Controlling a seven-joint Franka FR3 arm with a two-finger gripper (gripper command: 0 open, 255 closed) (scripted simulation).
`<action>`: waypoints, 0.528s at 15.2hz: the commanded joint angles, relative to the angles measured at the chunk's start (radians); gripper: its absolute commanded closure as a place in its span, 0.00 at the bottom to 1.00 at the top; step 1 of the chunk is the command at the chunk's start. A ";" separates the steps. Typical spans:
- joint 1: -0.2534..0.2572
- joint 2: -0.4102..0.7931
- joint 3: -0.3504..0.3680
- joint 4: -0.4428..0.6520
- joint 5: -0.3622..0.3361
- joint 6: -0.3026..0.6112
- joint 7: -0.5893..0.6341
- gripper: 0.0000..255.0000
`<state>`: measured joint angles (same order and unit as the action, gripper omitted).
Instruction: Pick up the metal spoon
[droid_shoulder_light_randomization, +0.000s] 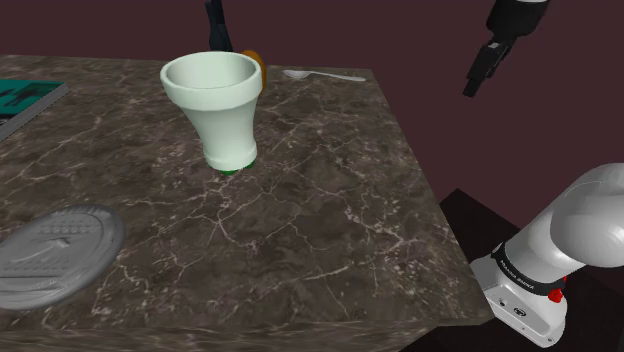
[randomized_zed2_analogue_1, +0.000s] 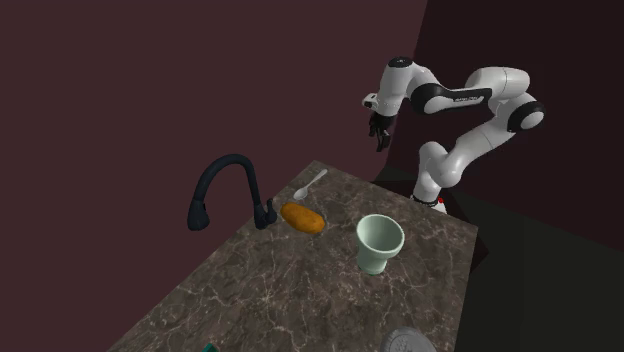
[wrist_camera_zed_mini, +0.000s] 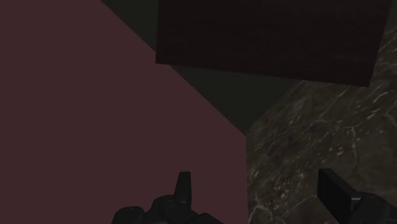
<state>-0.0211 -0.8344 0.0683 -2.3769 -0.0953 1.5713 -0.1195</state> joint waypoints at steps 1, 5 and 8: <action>0.000 0.000 0.000 0.000 0.000 0.000 0.000 0.00; 0.024 0.183 0.022 0.136 -0.006 0.017 -0.042 0.00; 0.039 0.315 0.043 0.247 -0.013 0.014 -0.072 0.00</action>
<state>0.0131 -0.5633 0.1062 -2.1566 -0.1042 1.5771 -0.1798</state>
